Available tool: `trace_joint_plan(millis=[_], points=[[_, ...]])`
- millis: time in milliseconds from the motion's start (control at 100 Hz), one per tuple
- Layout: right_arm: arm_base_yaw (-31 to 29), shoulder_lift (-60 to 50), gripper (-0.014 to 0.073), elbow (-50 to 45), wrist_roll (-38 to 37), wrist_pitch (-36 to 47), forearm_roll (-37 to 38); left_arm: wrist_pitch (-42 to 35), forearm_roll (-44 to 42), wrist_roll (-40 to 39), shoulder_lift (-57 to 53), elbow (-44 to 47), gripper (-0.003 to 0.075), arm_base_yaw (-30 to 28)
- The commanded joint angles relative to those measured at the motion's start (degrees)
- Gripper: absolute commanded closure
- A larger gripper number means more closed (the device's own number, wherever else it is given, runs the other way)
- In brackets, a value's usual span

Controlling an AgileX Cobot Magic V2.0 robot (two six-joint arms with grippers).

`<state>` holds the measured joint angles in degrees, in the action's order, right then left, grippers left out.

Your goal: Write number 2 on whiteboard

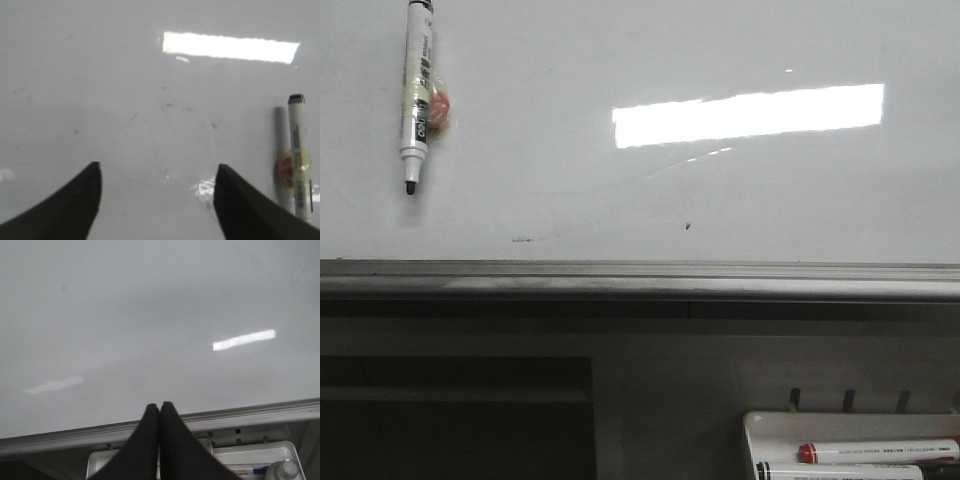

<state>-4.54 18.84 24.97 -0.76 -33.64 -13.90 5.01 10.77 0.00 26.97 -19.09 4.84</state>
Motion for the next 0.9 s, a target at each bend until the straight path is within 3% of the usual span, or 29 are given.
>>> trace_joint_plan(millis=[0, 420, 650, 890], points=[[0.04, 1.15, 0.0654, 2.10, -0.01, 3.26, -0.54, -8.22, 0.56, 0.00, 2.60, -1.75, 0.0135, 2.31], [3.09, 1.15, 0.0654, 2.10, -0.01, 2.39, -0.28, -17.80, -1.92, 0.00, 16.48, -2.85, 0.0208, 31.49], [3.09, 1.15, 0.0654, 2.10, -0.01, 3.16, -0.28, -27.55, 2.34, 0.00, 29.13, -3.12, 0.0212, 32.94], [3.09, 1.15, 0.0654, 2.10, -0.01, 3.05, -0.28, -28.47, 6.15, 0.00, 37.52, -7.34, 0.0269, 32.94]])
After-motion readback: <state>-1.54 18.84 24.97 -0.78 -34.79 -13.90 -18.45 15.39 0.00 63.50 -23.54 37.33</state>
